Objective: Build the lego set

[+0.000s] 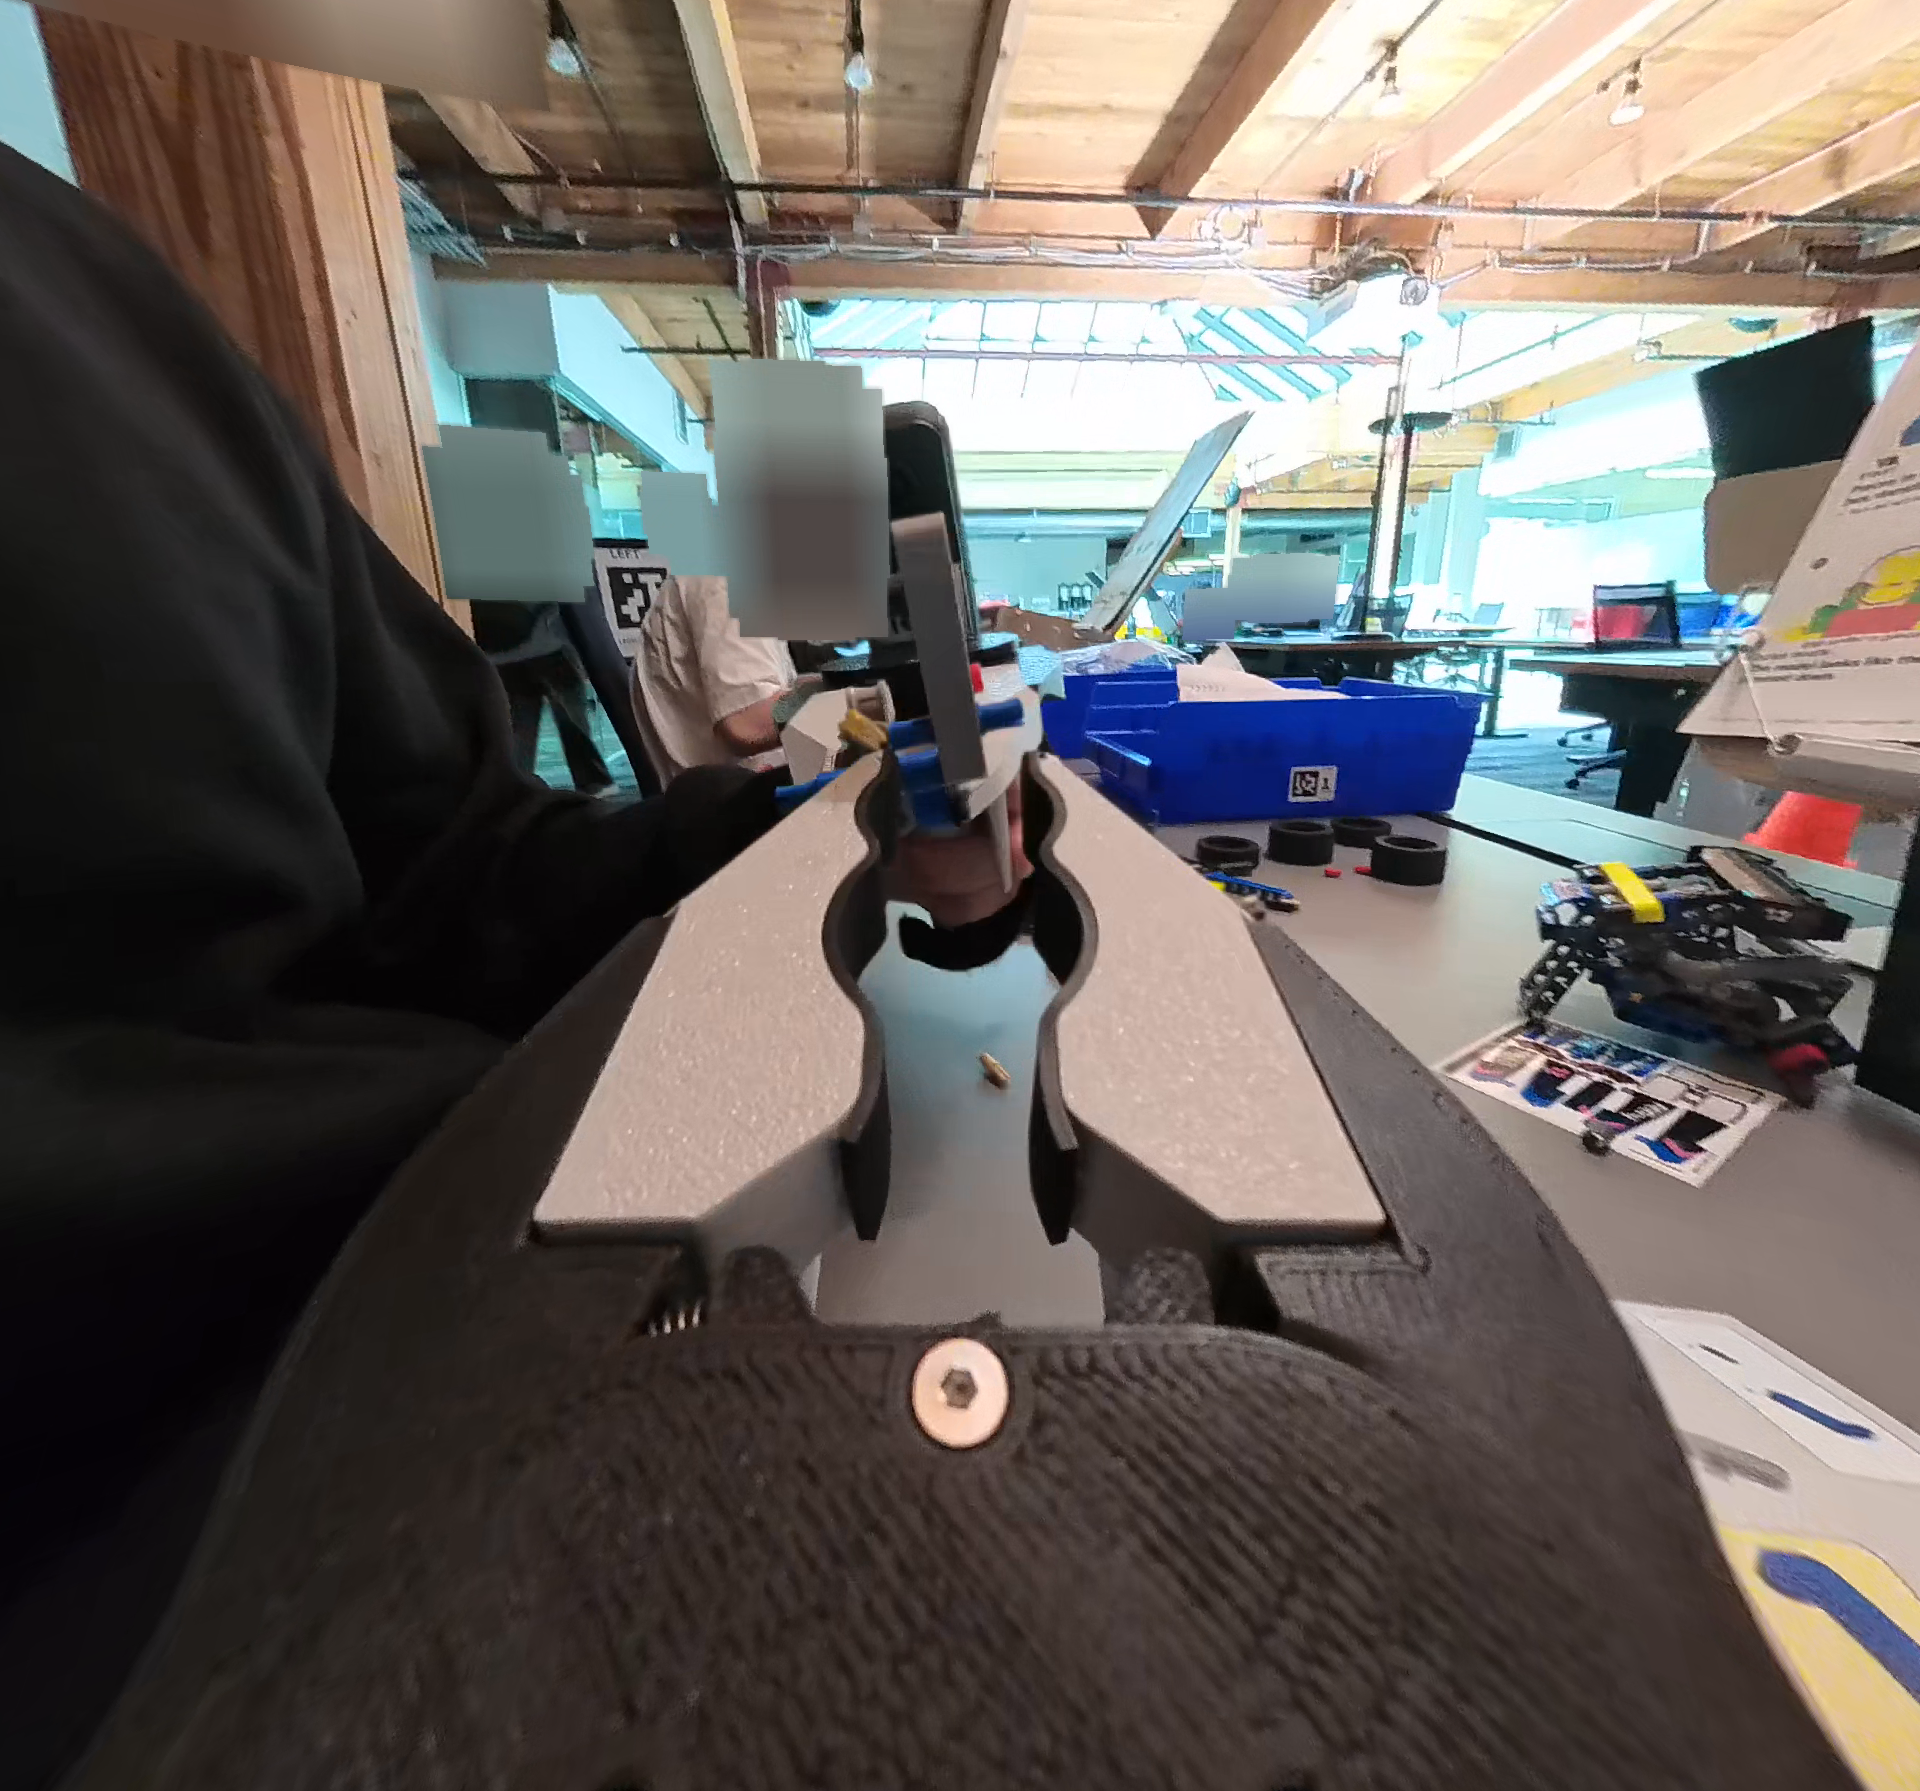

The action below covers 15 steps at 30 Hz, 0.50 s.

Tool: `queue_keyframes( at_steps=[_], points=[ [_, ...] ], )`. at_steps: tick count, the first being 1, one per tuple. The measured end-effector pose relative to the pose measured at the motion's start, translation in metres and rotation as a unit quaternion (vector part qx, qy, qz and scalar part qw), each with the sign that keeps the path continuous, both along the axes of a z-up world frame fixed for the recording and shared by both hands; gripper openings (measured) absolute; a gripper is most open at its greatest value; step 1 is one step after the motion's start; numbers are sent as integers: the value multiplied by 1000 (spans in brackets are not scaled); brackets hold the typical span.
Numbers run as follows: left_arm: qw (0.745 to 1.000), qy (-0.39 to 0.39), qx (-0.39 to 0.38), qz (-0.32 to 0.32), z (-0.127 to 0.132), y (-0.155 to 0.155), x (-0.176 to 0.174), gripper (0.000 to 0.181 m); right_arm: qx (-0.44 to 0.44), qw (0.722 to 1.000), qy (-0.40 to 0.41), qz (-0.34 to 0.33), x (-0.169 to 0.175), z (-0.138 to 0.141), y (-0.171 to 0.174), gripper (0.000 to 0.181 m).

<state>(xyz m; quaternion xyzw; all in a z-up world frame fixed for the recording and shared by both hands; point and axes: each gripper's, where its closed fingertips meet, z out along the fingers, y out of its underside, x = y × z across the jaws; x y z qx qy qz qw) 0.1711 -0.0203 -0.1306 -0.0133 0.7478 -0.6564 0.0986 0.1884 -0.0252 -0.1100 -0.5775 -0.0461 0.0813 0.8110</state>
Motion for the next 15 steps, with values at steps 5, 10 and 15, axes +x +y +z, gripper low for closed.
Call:
queue_keyframes(
  at_steps=[5, 10, 15],
  points=[
    [1000, -18, -8, 0, 5, -2, -2, 22, 23, 1000, 0, 2, -3, 4, -1, 20],
    [999, -35, -21, -8, 9, -1, -6, 21, 56, 998, -2, 9, -11, 11, 0, 14],
    [998, -61, 0, -17, 7, 2, -11, 21, 61, 998, -20, 5, -18, 11, 5, 14]
  ],
)
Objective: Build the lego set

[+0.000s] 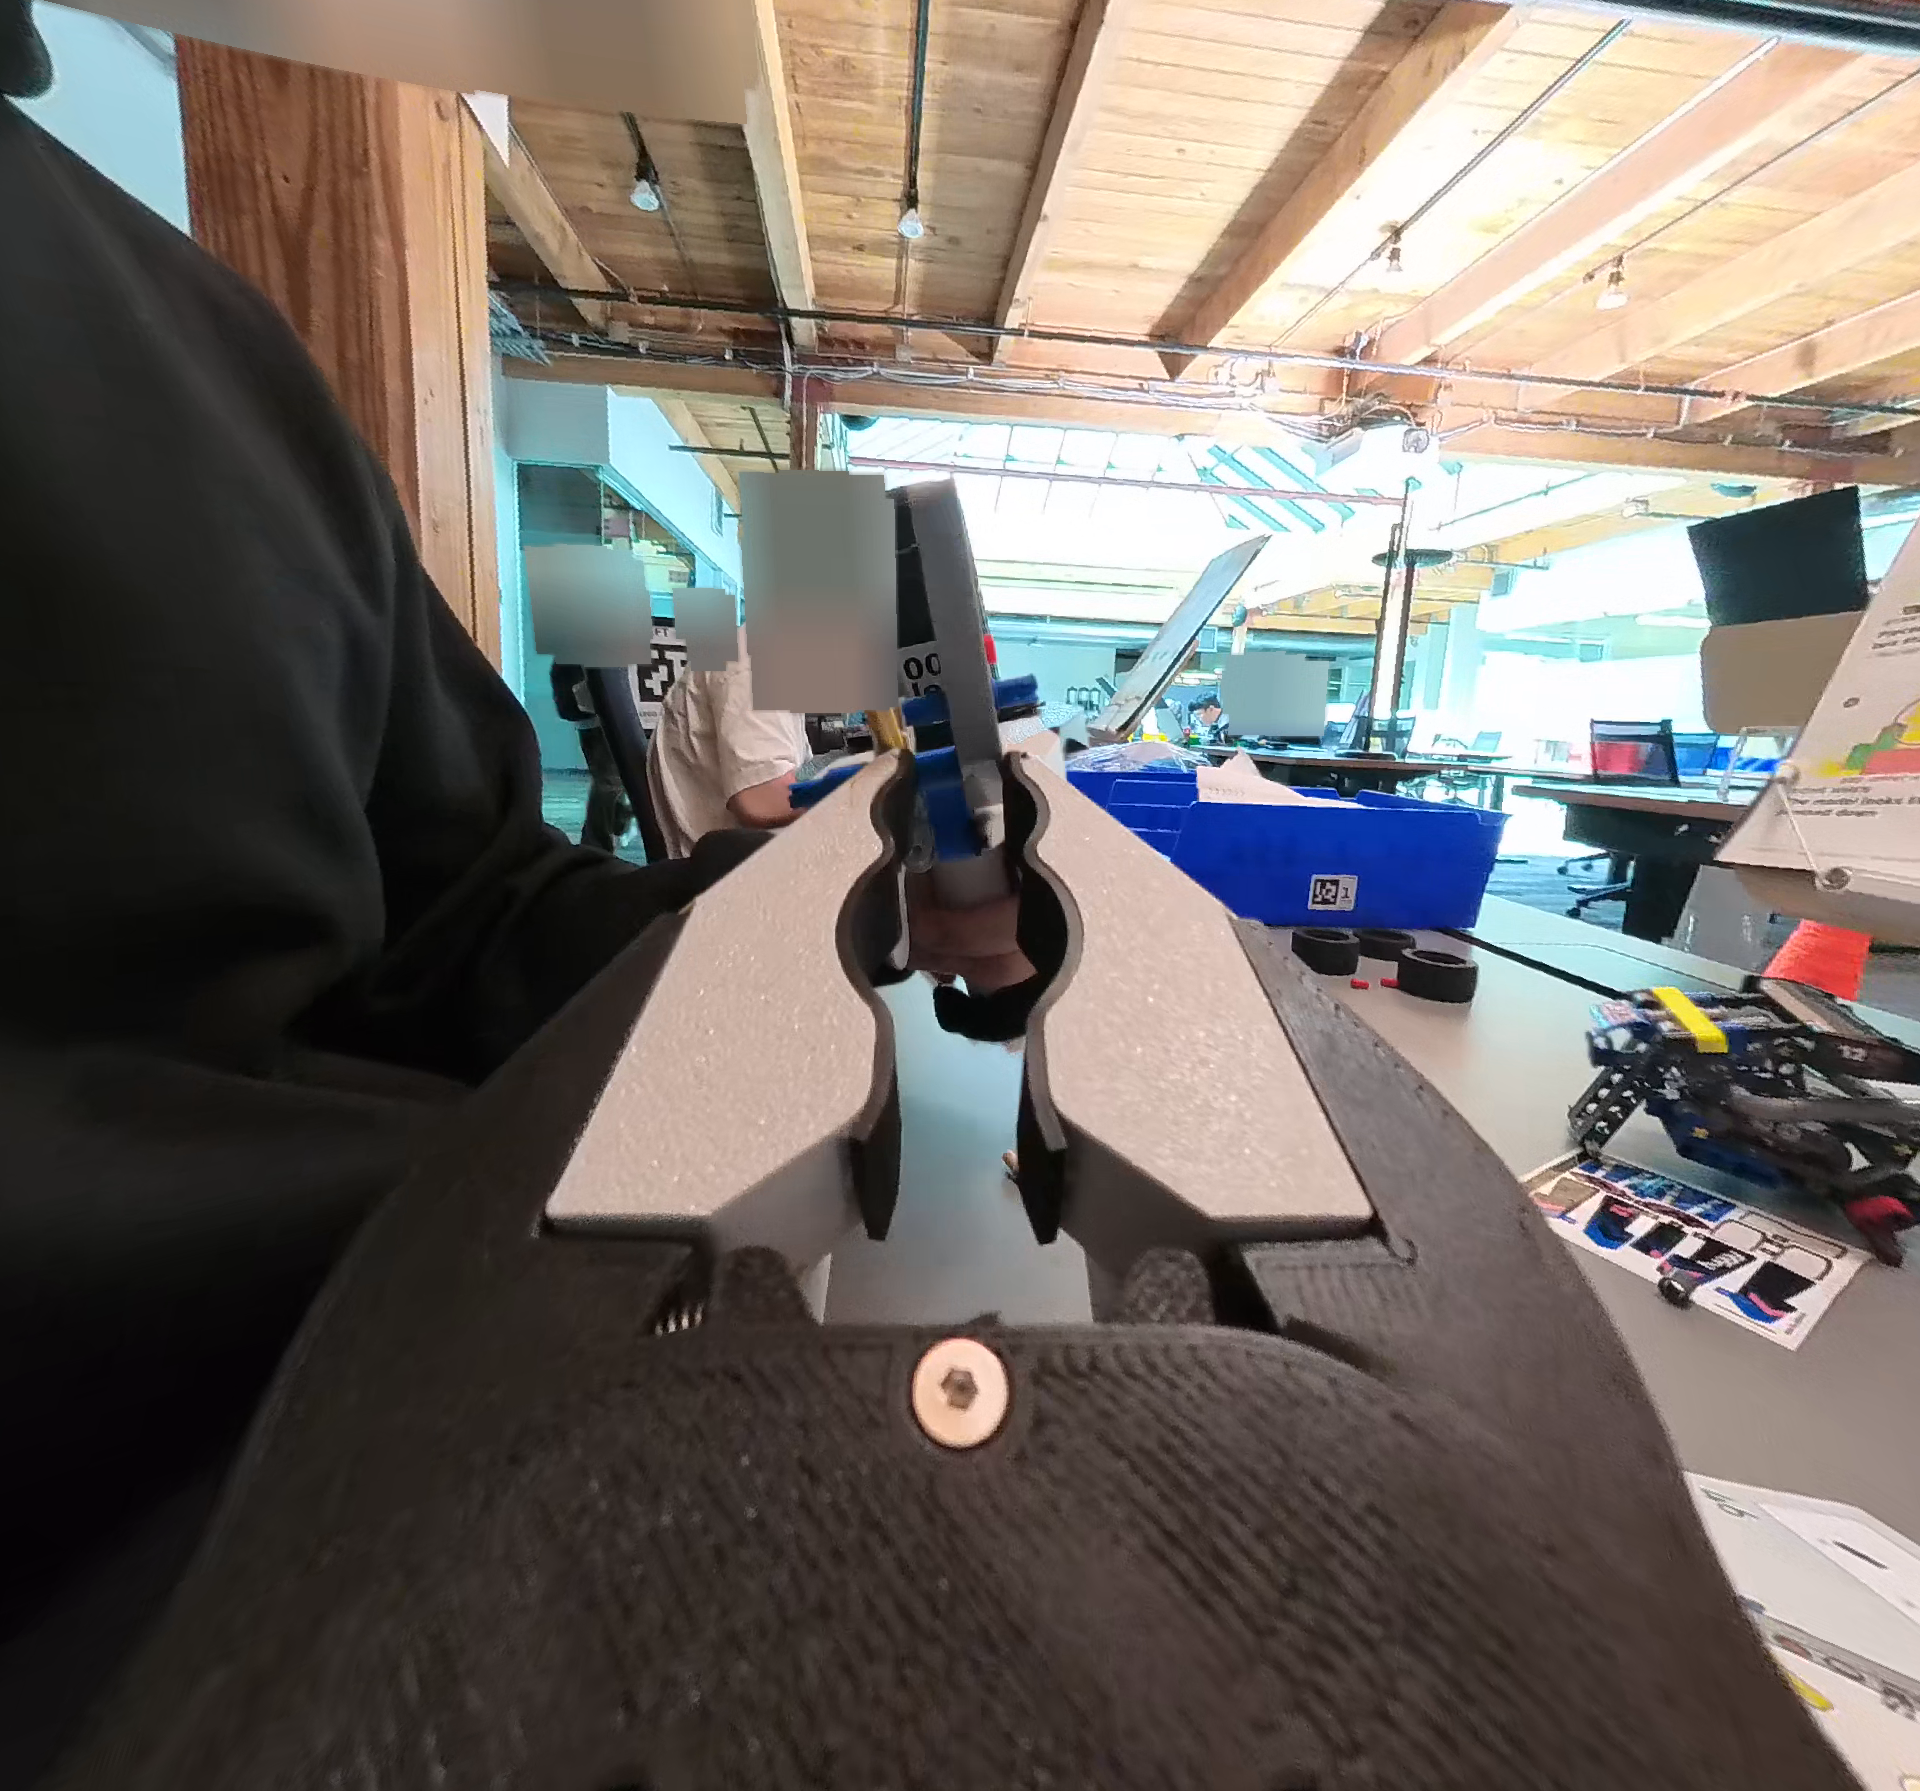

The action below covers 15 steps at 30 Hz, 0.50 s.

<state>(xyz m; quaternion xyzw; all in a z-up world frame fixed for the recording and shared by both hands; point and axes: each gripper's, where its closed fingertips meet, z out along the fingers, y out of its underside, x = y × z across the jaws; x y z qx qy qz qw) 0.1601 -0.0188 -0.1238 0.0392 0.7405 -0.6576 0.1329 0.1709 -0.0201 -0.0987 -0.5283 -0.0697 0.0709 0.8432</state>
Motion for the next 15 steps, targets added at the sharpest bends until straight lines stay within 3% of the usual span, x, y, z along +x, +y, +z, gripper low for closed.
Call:
queue_keyframes(
  at_steps=[8, 15],
  points=[
    [1000, 14, -15, 20, 4, -1, 6, 22, -6, 998, 44, -51, 7, 0, -7, 14],
    [999, 19, 11, 41, -1, 2, 6, 28, 12, 984, 125, -124, 4, -2, -73, 14]
  ],
)
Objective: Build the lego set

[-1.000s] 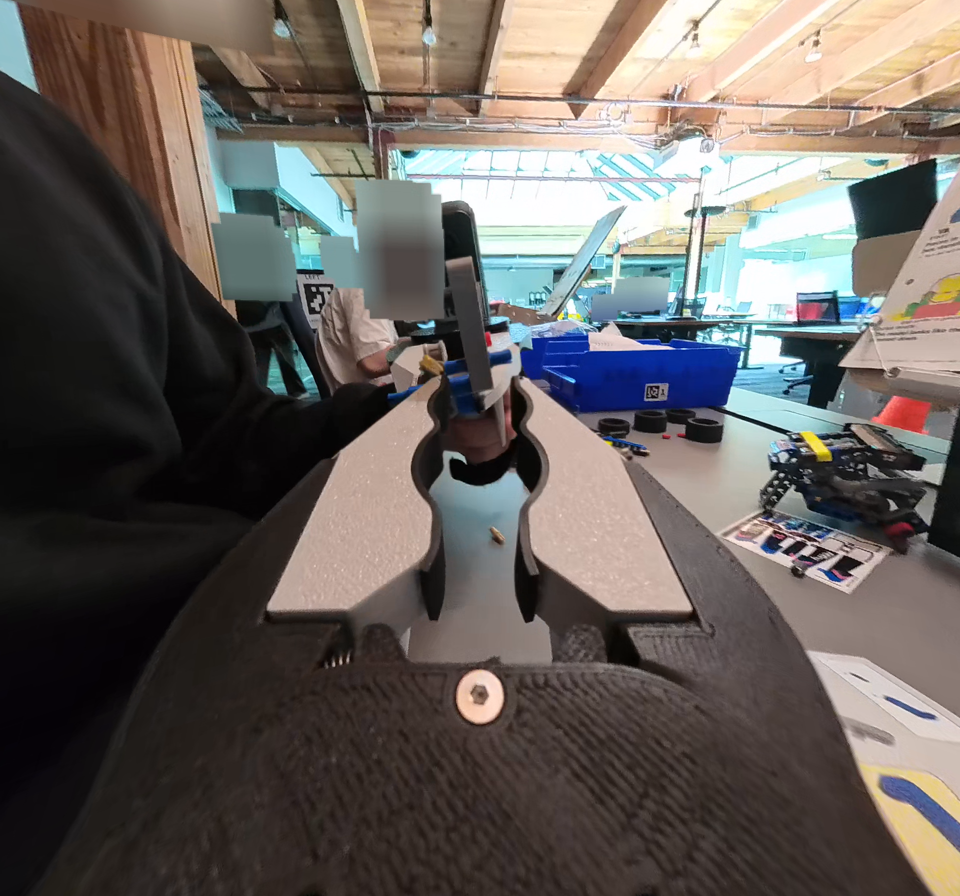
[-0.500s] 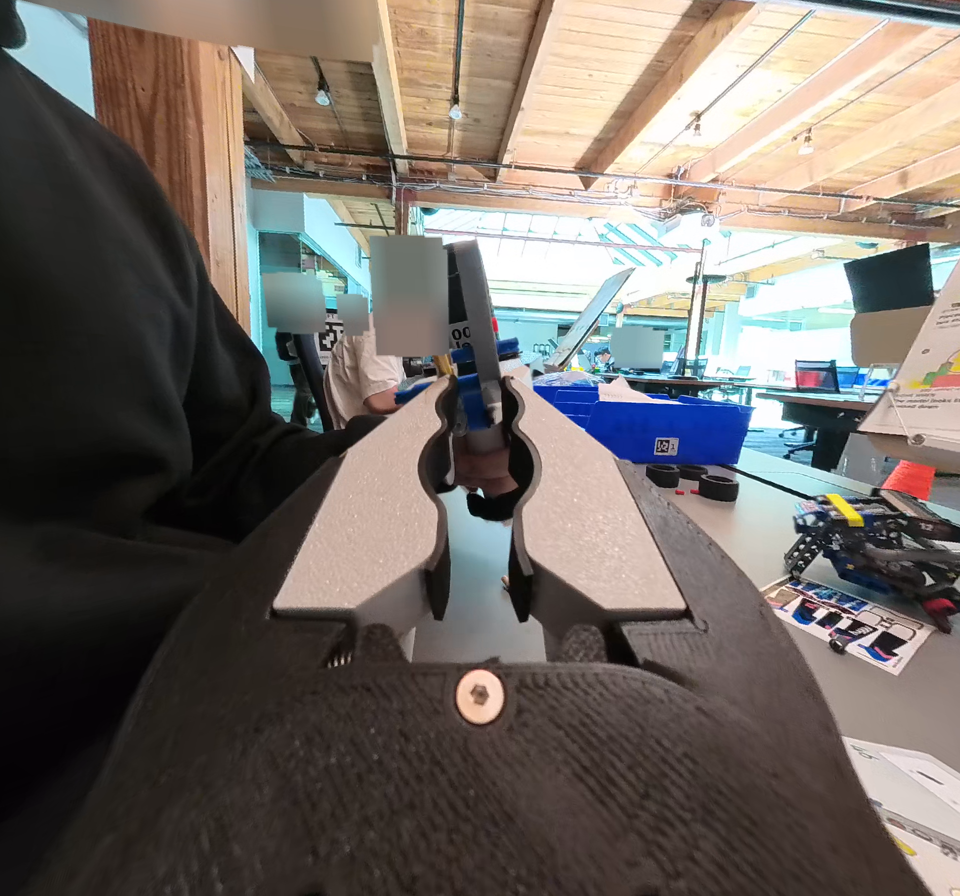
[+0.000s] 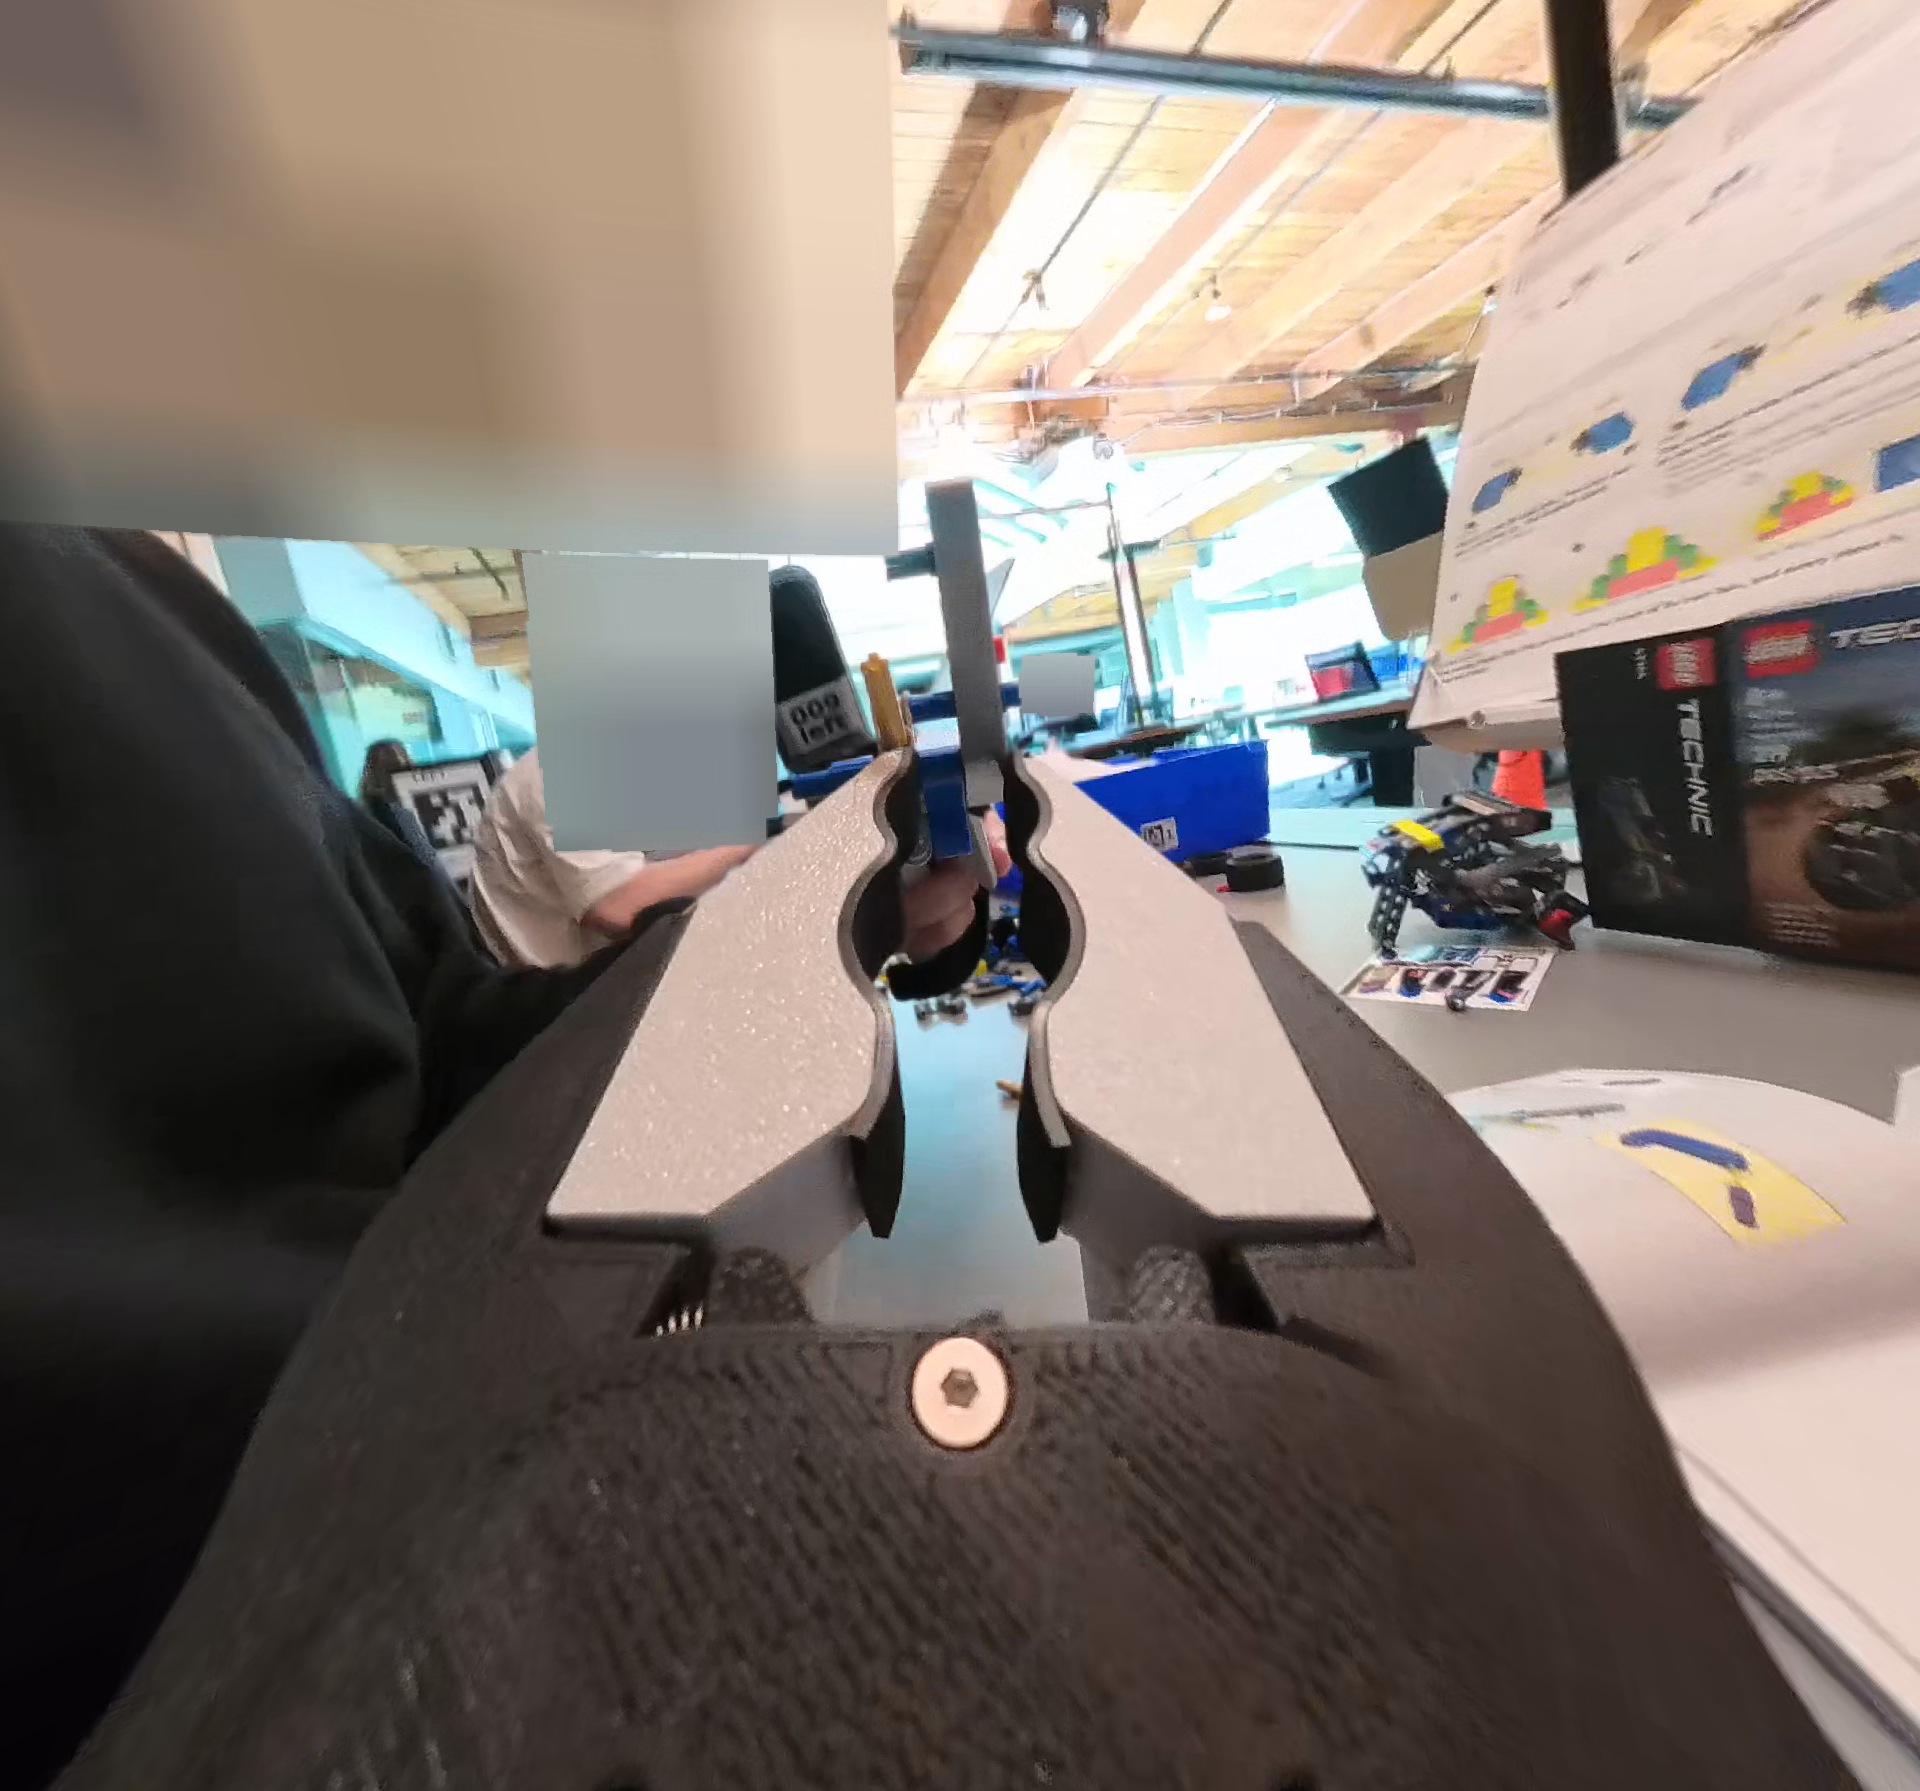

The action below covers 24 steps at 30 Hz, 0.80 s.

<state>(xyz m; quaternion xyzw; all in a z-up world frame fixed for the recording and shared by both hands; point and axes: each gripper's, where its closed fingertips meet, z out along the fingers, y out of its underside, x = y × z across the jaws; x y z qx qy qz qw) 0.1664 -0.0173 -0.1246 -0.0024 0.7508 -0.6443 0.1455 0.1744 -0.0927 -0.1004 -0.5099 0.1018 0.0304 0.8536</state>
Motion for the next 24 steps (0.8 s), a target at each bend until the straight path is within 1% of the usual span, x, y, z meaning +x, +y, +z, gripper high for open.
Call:
queue_keyframes(
  at_steps=[3, 6, 8, 10, 11, 13, 15, 19, 21, 24],
  points=[
    [999, 29, 5, 27, -4, 8, 7, 28, 55, 998, 20, -28, 5, 7, -33, 14],
    [995, 68, 42, 65, -22, 19, 15, 29, 99, 994, 41, -20, 14, 9, -48, 14],
    [986, 90, 96, 102, -42, 35, 19, 31, 118, 991, 54, -11, 20, 9, -49, 14],
    [971, 111, 157, 142, -64, 57, 19, 30, 119, 991, 64, -2, 27, 8, -43, 14],
    [963, 120, 182, 158, -73, 69, 17, 25, 123, 990, 68, 5, 30, 8, -40, 14],
    [949, 138, 212, 188, -85, 91, 12, 20, 133, 988, 80, 22, 35, 9, -35, 15],
    [941, 156, 227, 197, -95, 104, 4, 17, 146, 985, 90, 25, 39, 9, -35, 15],
    [930, 184, 232, 220, -115, 114, 1, 19, 151, 984, 92, 26, 40, 9, -36, 14],
    [925, 198, 232, 228, -121, 113, 4, 18, 150, 984, 92, 27, 40, 9, -35, 14],
    [920, 198, 247, 229, -128, 110, 7, 14, 149, 985, 86, 28, 38, 9, -35, 14]
  ],
)
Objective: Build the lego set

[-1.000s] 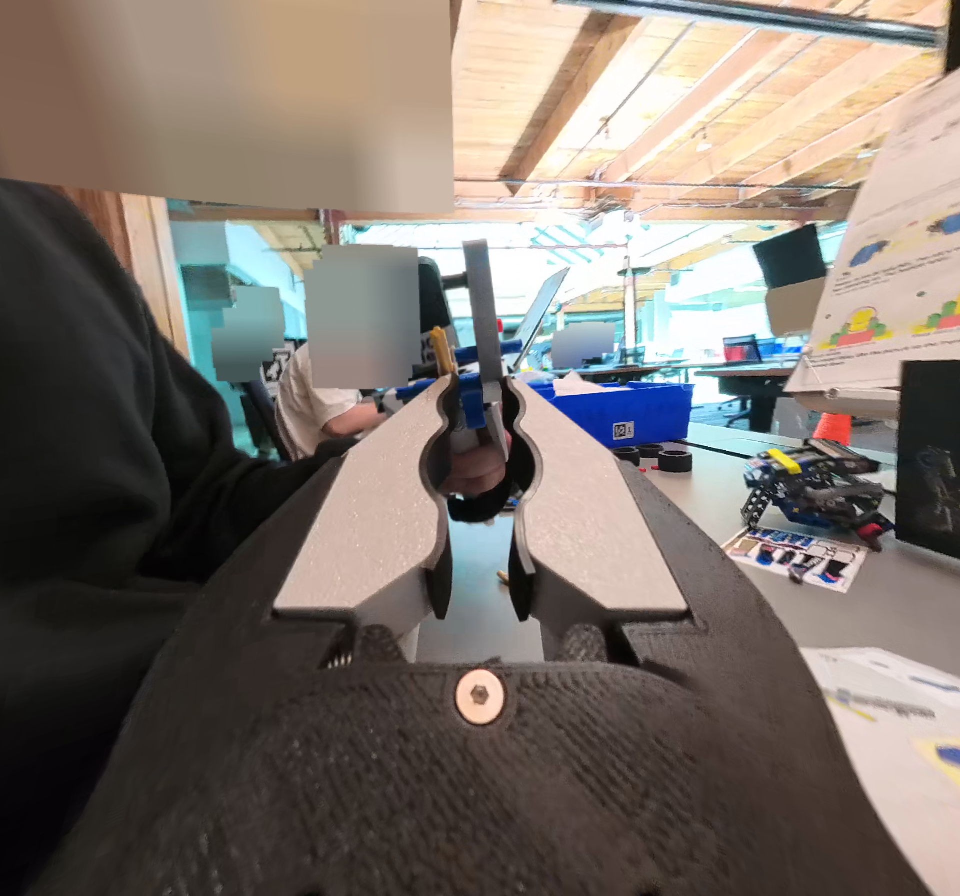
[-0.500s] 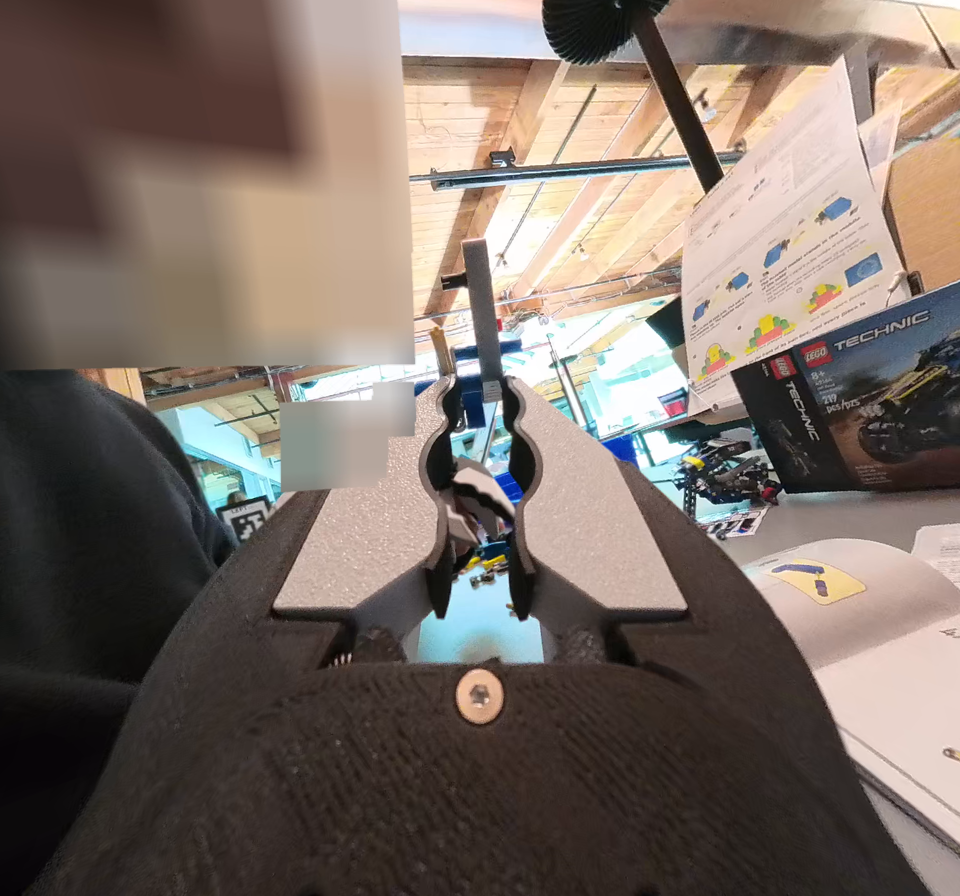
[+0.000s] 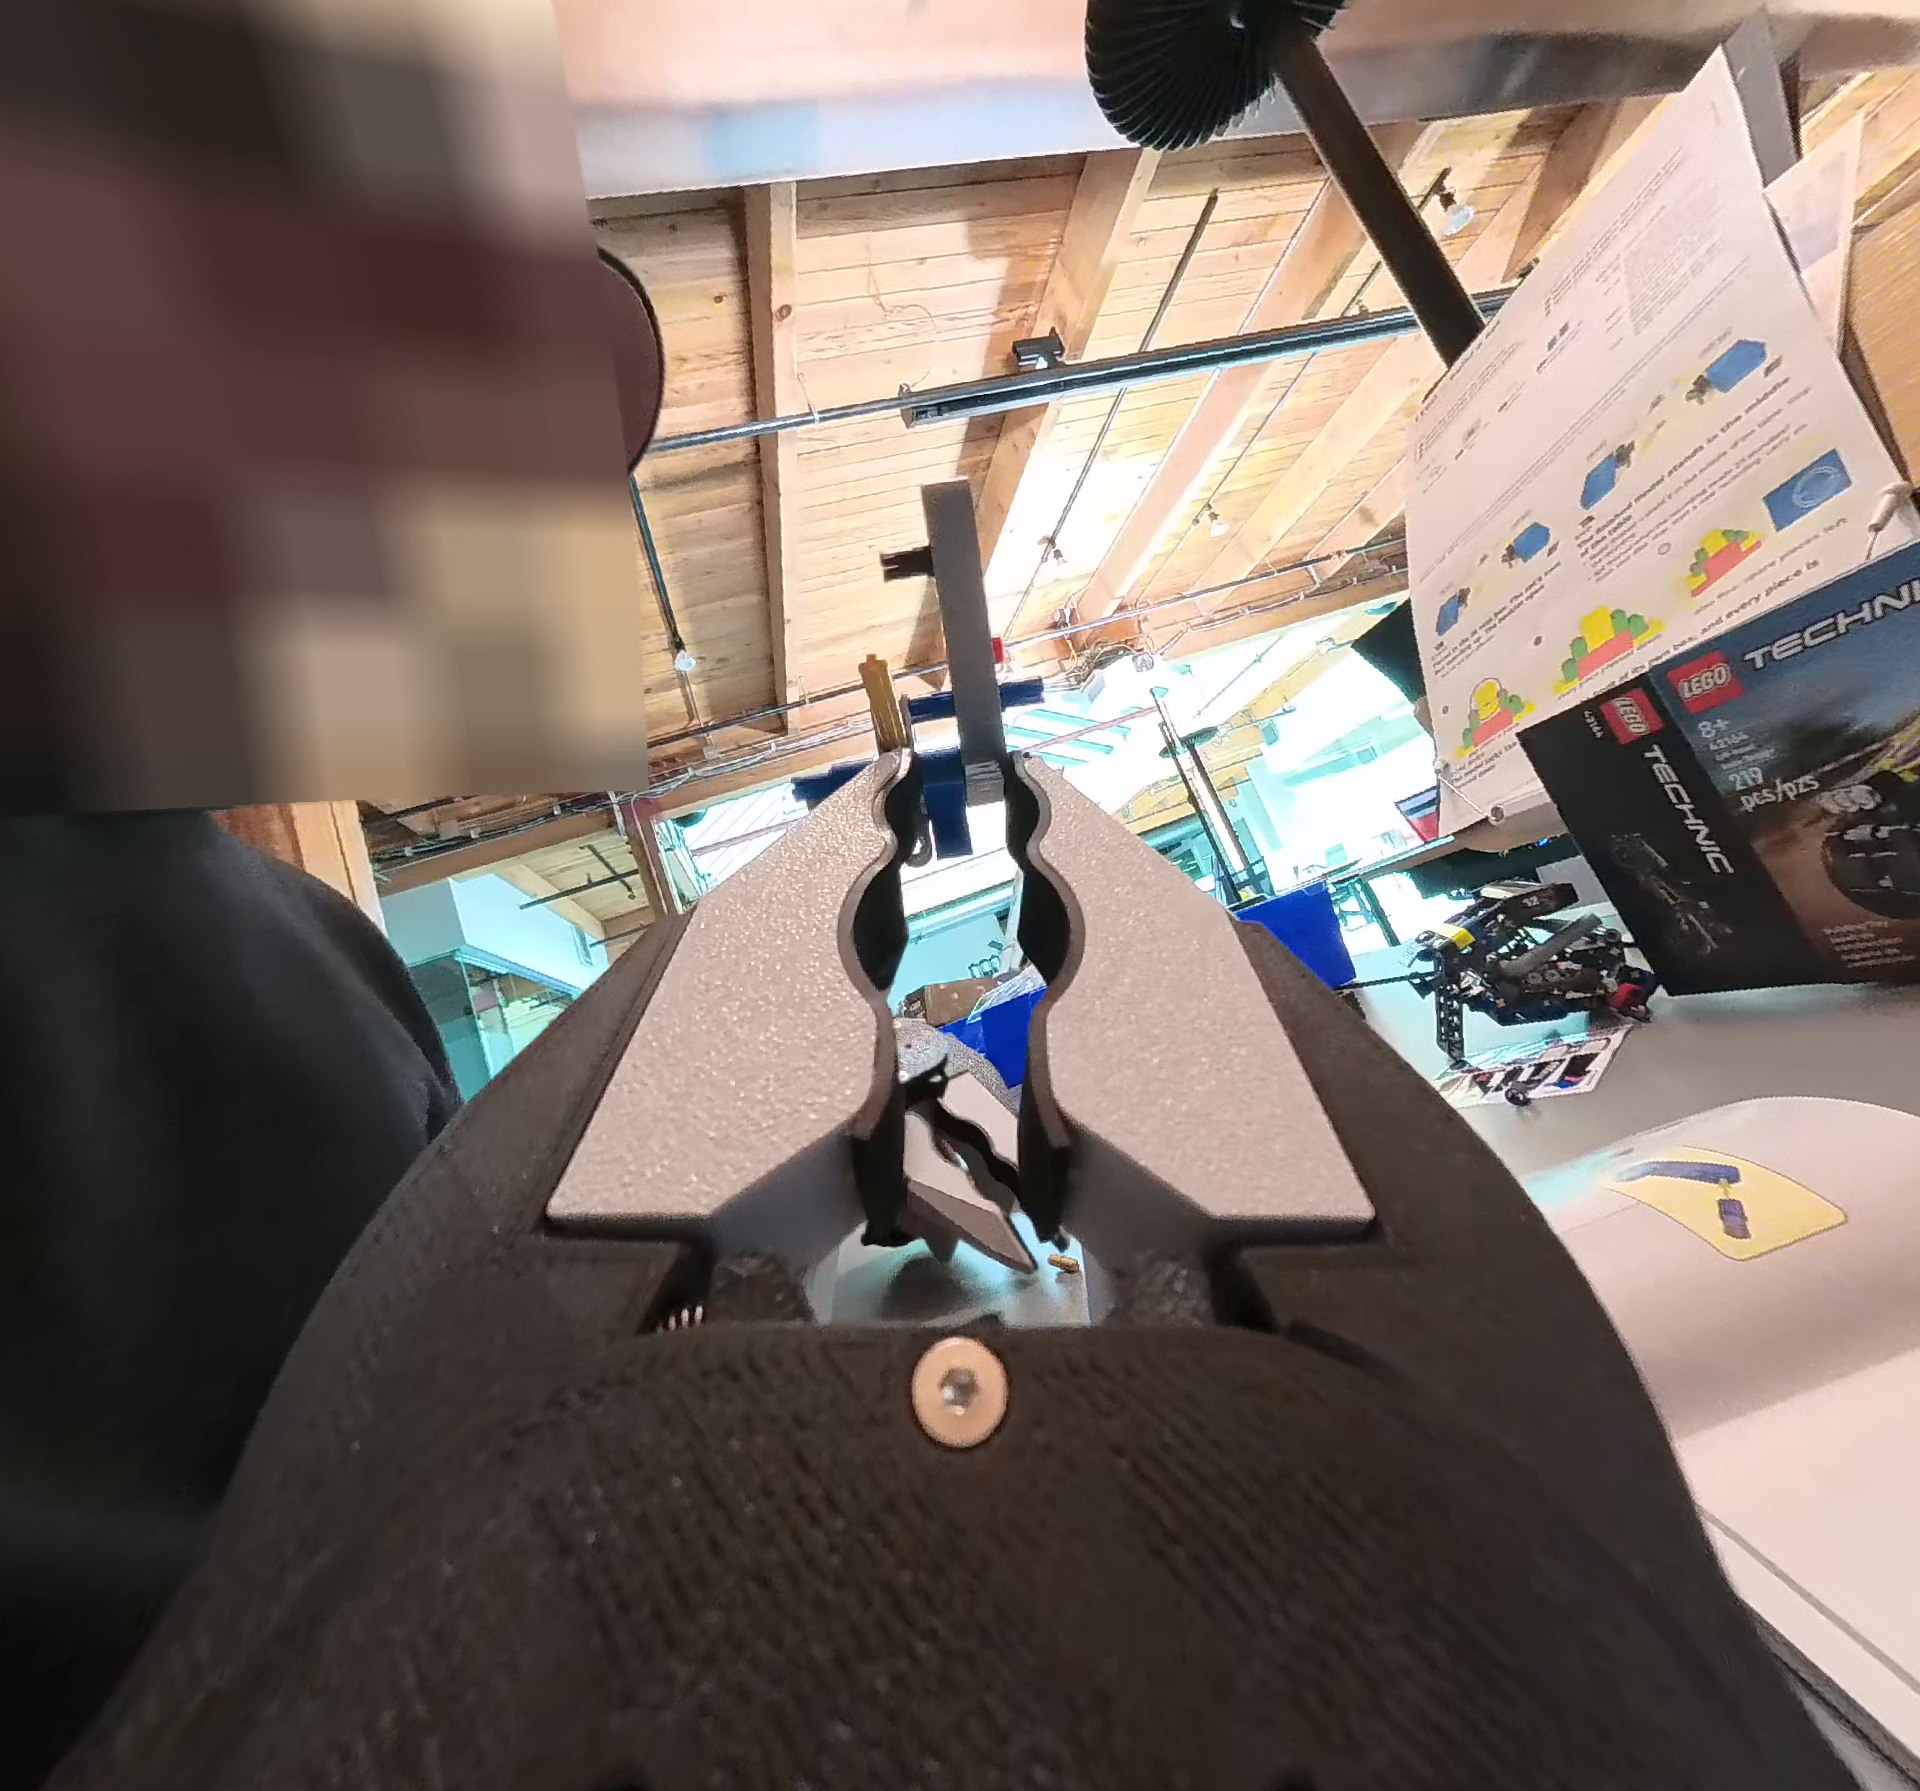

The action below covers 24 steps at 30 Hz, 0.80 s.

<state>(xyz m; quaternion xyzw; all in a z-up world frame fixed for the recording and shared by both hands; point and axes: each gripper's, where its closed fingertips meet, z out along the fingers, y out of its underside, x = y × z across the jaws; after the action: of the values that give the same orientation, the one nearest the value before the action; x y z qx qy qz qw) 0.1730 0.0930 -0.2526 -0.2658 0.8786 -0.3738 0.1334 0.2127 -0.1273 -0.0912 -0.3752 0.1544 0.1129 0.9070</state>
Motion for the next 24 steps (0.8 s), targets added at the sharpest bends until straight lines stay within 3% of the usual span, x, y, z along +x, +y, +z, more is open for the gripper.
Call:
queue_keyframes(
  at_steps=[9, 14, 20, 22, 24],
  points=[
    [1000, 6, -8, 19, -4, -1, 8, 2, -2, 1000, -13, 4, -2, 1, 3, 14],
    [999, -43, 0, -3, 4, -17, 16, 1, 21, 1000, 4, 17, 3, 2, 5, 15],
    [971, -170, -147, -86, 109, -110, 16, 1, 51, 997, 31, 40, 2, 3, 20, 15],
    [958, -208, -166, -108, 137, -132, 14, 1, 53, 997, 25, 53, -2, 4, 28, 15],
    [951, -246, -144, -116, 149, -143, 18, 1, 51, 997, 27, 57, -1, 4, 32, 15]
  ],
)
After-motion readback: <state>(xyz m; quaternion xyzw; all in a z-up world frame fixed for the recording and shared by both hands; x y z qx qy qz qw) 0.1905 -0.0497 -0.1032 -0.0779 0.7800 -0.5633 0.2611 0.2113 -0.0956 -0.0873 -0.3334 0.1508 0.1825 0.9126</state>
